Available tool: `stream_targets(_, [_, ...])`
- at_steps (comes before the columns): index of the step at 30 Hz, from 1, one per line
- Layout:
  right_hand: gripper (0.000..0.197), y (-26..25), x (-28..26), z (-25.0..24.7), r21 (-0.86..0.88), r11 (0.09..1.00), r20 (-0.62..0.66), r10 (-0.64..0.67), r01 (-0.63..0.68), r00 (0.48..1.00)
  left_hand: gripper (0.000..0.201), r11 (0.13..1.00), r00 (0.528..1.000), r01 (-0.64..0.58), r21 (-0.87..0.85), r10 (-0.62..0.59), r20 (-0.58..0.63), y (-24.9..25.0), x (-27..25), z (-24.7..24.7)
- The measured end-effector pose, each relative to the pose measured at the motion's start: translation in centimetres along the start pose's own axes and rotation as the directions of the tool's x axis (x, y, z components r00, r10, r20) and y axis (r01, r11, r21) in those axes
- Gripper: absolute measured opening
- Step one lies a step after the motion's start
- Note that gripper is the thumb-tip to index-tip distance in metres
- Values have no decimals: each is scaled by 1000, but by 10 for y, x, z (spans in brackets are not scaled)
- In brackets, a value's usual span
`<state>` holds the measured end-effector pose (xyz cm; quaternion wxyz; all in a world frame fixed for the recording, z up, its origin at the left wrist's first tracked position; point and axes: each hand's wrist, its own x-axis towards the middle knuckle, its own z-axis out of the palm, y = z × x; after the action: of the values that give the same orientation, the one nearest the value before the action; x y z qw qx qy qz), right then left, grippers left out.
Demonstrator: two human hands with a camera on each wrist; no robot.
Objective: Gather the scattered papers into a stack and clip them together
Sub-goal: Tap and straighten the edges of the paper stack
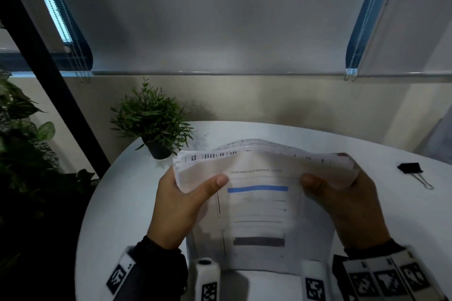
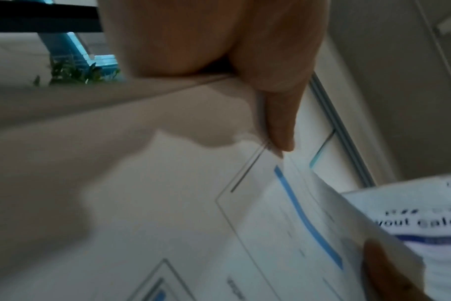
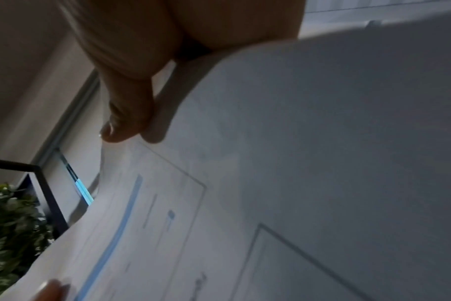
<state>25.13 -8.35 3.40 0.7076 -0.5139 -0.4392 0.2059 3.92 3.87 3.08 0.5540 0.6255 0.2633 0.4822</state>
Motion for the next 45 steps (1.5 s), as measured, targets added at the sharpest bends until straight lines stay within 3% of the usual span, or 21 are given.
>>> stream_targets(3, [60, -1, 3, -7, 10, 1000, 33, -1, 1, 999, 94, 998, 998, -53, -43, 54, 21, 2, 0, -9])
stream_targets(5, [83, 7, -2, -8, -2, 999, 61, 46, -46, 997, 105, 998, 999, -12, -68, 14, 36, 0, 0, -10])
stream_targets(7, [96, 12, -9, -3, -25, 996, 66, 82, -80, 994, 82, 998, 999, 34, -56, -32, 44, -2, -1, -4])
stream_targets(9, [79, 5, -10, 2, -18, 997, 29, 70, -69, 997, 52, 999, 998, 39, 6, -39, 39, 1, 0, 0])
stream_targets(12, [72, -6, -6, 0, -12, 1000, 27, 22, -21, 999, 60, 1000, 997, 4, -22, -2, 76, 3, -1, -5])
stream_targets(15, [94, 0, -7, -5, -24, 998, 68, 60, -58, 996, 83, 997, 995, 35, -76, -28, 93, -2, -4, -6])
stream_targets(18, [105, -1, -7, -4, -38, 993, 28, 111, -110, 993, 59, 999, 999, 32, -35, -30, 39, -7, -4, 2])
stream_targets(20, [97, -22, -3, -5, -212, 977, -14, -20, 17, 1000, 57, 999, 998, 33, -22, -32, 51, -7, -2, 4])
stream_targets(22, [89, -60, 2, -2, -487, 853, 2, -213, 187, 977, 65, 999, 998, 28, -30, -26, 60, -7, -2, 3])
stream_targets(25, [82, -103, -2, 40, -687, 605, 244, -331, 403, 912, 75, 999, 999, -12, -39, 13, 33, -10, -2, 3])
stream_targets(27, [79, -97, -10, 76, -715, 456, 423, -321, 530, 847, 73, 998, 999, -43, -46, 44, 22, -11, -2, 5])
stream_targets(29, [76, -76, -18, 99, -757, 297, 555, -178, 583, 812, 74, 996, 998, -64, -60, 65, 23, -8, -3, 8])
stream_targets(31, [74, -62, -17, 101, -760, 355, 568, -43, 544, 822, 66, 994, 996, -77, -81, 80, 33, -7, -4, 8])
stream_targets(33, [77, -63, -13, 99, -748, 460, 511, -61, 479, 857, 61, 991, 994, -102, -82, 105, 32, -7, -3, 8])
stream_targets(34, [78, -63, -12, 99, -758, 457, 490, -74, 466, 869, 61, 991, 993, -108, -78, 111, 34, -10, -2, 7])
stream_targets(36, [78, -61, -15, 101, -767, 346, 570, -19, 541, 821, 58, 990, 993, -113, -88, 114, 16, -11, -4, 7])
stream_targets(38, [75, -57, -18, 101, -718, 429, 613, 17, 548, 790, 55, 988, 991, -135, -74, 136, 6, -9, -5, 9])
stream_targets(40, [74, -57, -17, 100, -696, 493, 584, -33, 522, 811, 54, 987, 989, -144, -71, 145, 6, -8, -4, 10])
stream_targets(41, [74, -58, -17, 100, -724, 435, 575, -46, 535, 817, 52, 988, 990, -142, -66, 142, -3, -9, -4, 9])
stream_targets(43, [73, -56, -17, 99, -708, 311, 662, -19, 634, 749, 40, 988, 989, -147, -37, 147, -6, -10, -5, 8])
stream_targets(45, [71, -54, -12, 92, -665, 369, 700, 4, 649, 715, 21, 990, 990, -140, -7, 140, 16, -10, -5, 5])
